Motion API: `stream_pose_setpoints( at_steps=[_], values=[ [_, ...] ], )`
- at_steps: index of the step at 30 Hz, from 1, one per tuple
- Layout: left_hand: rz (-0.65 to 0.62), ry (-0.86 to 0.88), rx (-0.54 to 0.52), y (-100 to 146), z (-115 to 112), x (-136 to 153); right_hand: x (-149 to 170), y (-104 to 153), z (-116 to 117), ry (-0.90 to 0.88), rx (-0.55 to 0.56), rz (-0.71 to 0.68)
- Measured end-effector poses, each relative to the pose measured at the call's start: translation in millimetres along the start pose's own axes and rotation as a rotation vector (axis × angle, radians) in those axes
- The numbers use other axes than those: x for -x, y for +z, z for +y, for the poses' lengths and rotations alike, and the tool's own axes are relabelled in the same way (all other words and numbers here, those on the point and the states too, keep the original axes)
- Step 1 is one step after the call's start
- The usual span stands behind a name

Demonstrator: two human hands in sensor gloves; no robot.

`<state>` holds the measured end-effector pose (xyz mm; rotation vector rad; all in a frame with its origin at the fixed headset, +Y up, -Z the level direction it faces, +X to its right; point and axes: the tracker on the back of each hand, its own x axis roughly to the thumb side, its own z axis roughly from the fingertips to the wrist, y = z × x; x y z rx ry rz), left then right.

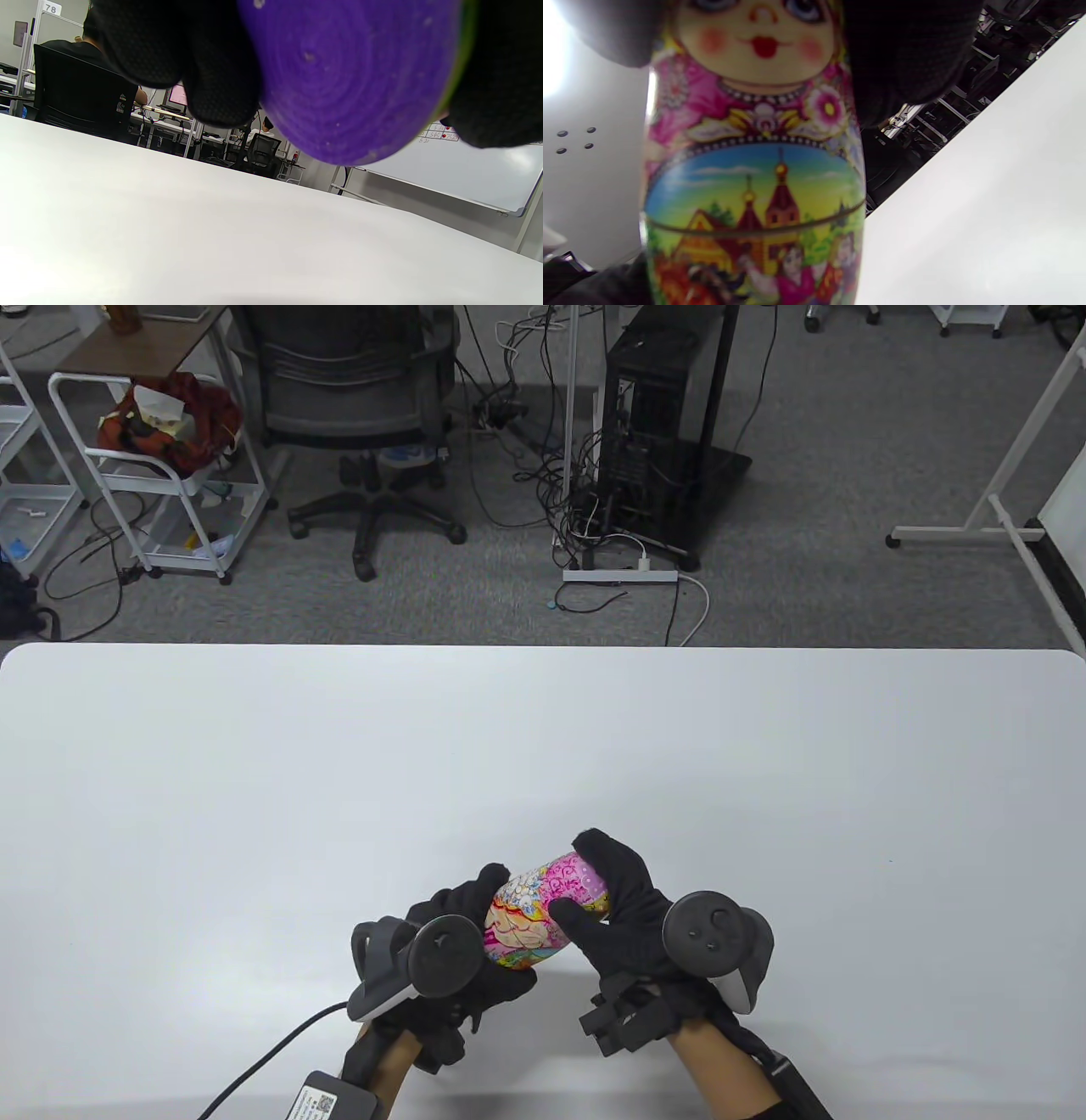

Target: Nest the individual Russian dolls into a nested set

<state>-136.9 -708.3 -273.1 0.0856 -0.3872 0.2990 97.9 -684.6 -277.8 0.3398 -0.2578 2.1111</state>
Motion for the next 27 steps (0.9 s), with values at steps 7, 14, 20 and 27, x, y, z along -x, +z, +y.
stream_pose_setpoints(
  at_steps=[7,14,20,27],
  values=[
    [0.021,-0.074,-0.002,0,-2,-7,4,0,4,-0.016,-0.002,0.068],
    [0.042,-0.173,-0.064,4,1,-17,4,0,9,-0.020,0.015,0.076],
    [0.024,-0.208,-0.022,-4,-6,-9,11,1,20,0.022,-0.008,0.121],
    [0.062,0.033,0.006,-6,-3,-1,-2,-15,8,-0.124,-0.122,-0.004]
  ],
)
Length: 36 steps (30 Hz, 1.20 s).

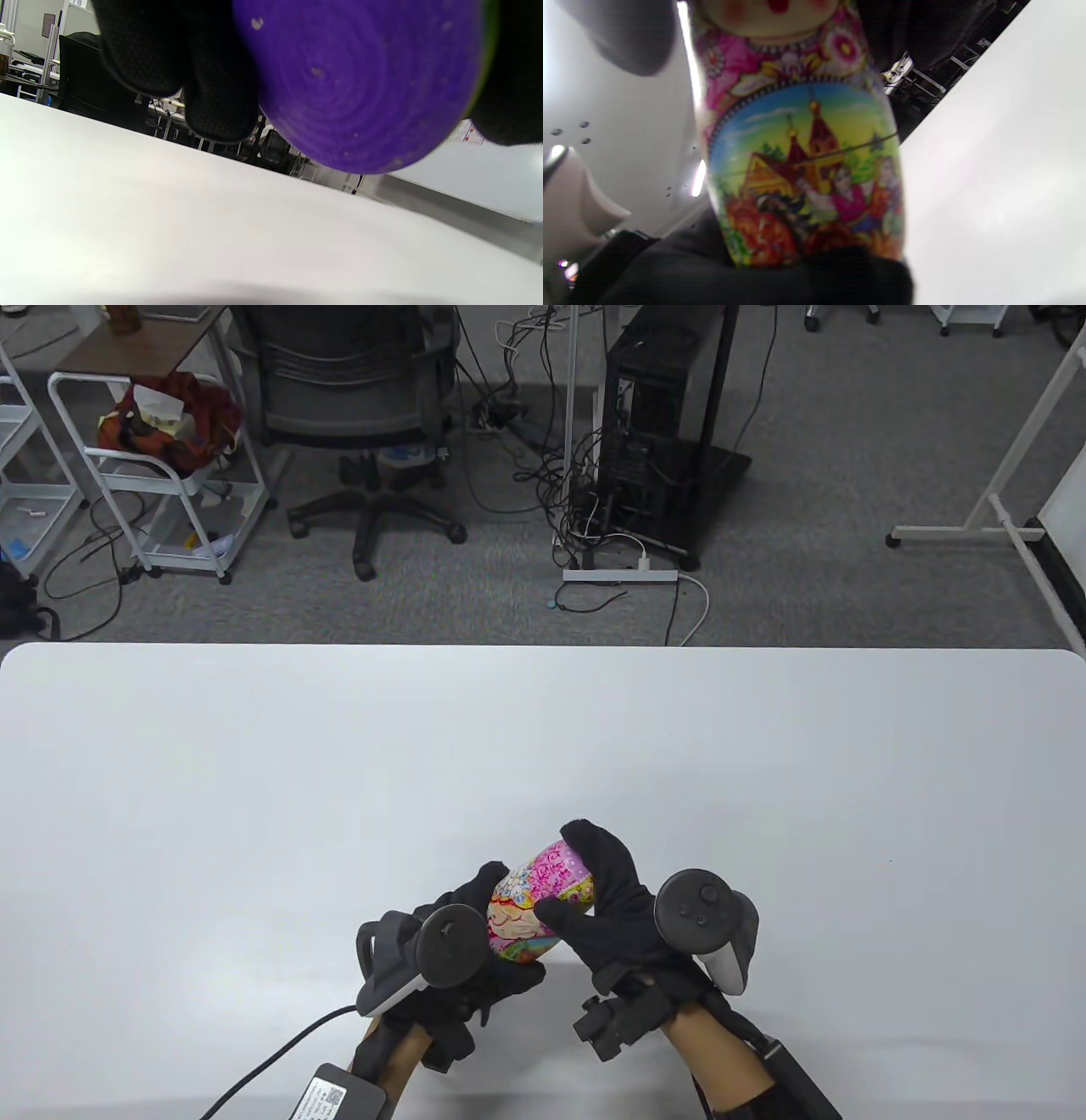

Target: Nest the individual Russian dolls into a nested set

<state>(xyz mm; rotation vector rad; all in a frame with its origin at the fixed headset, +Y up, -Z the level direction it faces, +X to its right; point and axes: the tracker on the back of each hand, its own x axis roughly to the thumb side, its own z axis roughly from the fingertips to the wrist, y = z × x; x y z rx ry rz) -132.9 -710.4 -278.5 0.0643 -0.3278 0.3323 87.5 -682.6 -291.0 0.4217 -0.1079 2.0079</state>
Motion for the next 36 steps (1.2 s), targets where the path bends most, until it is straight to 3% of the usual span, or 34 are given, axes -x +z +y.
stream_pose_setpoints(
  at_steps=[3,7,13,19,28,31,36],
  values=[
    [0.011,-0.014,0.020,-1,-2,3,-9,-6,-2,0.084,0.056,0.002],
    [0.065,0.010,0.146,-5,-10,17,-16,-28,2,0.347,0.095,0.077],
    [0.084,-0.106,0.041,-5,-4,28,-4,-73,11,0.633,0.165,0.286],
    [0.067,-0.224,0.044,-5,-6,22,13,-100,27,0.846,0.223,0.430],
    [0.072,-0.213,0.040,-5,-5,22,26,-101,52,0.971,0.236,0.427],
    [0.075,-0.214,0.043,-5,-5,22,28,-101,53,1.024,0.231,0.433],
    [0.077,-0.222,0.051,-5,-3,22,27,-100,45,0.948,0.141,0.438]
  ],
)
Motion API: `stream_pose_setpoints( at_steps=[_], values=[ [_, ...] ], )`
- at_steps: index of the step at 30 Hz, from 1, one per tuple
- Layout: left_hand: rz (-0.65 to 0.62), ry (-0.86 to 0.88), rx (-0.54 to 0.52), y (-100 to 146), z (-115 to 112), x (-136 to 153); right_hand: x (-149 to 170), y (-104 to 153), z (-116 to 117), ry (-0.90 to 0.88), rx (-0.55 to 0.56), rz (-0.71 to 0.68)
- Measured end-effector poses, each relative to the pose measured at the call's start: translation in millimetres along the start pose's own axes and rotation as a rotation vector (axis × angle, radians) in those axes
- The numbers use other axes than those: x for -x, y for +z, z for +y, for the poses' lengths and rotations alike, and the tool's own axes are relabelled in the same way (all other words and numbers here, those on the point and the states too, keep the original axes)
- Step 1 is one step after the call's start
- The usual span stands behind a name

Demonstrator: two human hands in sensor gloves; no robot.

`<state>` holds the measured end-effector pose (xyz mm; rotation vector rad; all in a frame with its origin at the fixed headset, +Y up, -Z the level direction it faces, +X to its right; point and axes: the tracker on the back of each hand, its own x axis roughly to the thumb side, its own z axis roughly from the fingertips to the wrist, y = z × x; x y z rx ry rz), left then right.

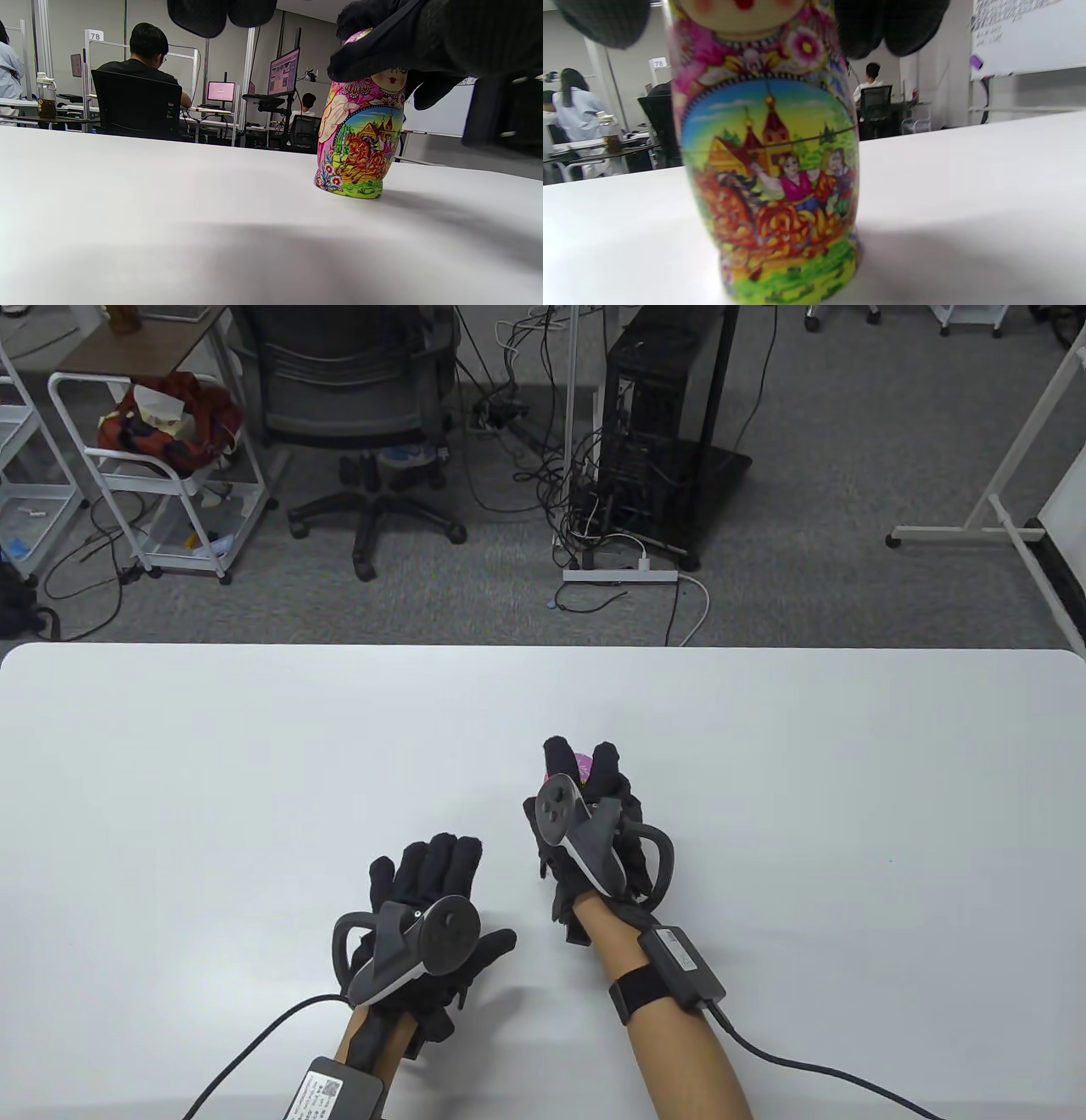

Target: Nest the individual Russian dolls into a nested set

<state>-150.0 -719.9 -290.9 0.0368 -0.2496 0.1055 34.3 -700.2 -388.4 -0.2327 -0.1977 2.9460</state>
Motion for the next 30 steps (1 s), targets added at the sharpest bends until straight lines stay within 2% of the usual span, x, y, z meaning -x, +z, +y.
stream_pose_setpoints(
  at_steps=[5,10,13,16,20,30],
  values=[
    [-0.004,0.002,-0.008,1,0,-2,22,20,-28,-0.096,0.045,-0.119],
    [-0.018,-0.017,0.003,2,-3,-9,62,56,-46,-0.037,0.116,-0.252],
    [-0.014,-0.048,0.030,1,-7,-13,87,74,-43,0.091,0.159,-0.262],
    [0.000,-0.115,0.044,-1,-13,-16,106,82,-30,0.221,0.146,-0.239],
    [0.033,-0.197,0.130,-4,-23,-18,117,81,-17,0.321,0.006,-0.214],
    [0.033,-0.181,0.184,-6,-28,-15,116,81,-9,0.255,-0.055,-0.244]
  ],
)
